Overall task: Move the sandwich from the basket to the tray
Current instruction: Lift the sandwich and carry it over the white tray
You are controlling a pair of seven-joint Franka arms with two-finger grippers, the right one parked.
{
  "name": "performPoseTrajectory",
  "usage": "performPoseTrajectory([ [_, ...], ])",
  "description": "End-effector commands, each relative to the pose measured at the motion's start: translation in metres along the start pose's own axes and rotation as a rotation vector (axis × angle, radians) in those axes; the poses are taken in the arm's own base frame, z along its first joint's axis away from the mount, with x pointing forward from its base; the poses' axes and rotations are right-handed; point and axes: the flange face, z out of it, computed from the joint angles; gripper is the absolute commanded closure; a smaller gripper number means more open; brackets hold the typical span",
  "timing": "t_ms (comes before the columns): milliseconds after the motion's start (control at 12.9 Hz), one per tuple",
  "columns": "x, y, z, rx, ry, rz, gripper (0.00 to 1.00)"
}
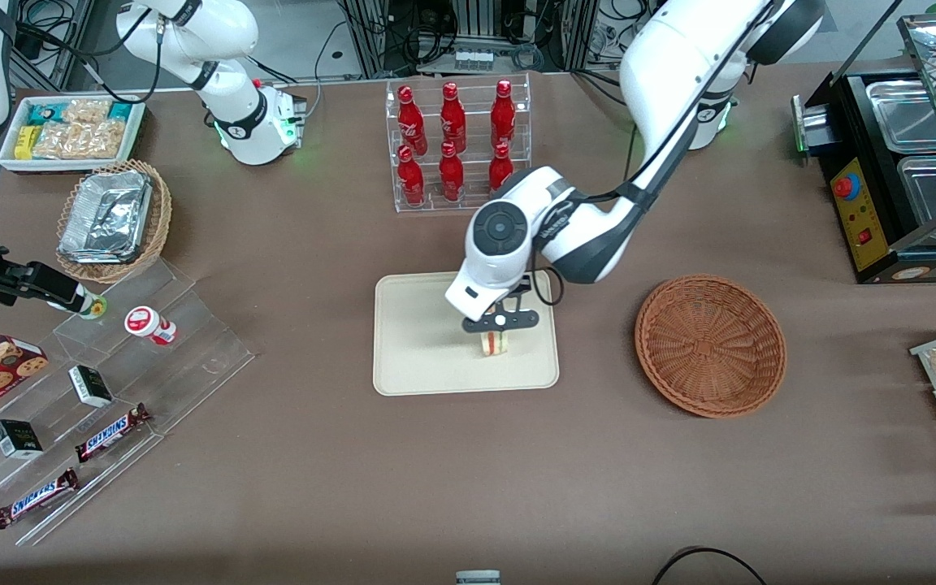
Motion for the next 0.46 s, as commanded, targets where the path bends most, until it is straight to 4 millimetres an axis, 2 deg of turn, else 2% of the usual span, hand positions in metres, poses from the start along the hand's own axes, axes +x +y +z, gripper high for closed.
performPoseTrajectory([
  [0,-0.005,0.031,0.01,0.018,0.033,-0.029,1.0],
  [387,-0.017,0.055,0.031,0.035,0.058,-0.045,1.0],
])
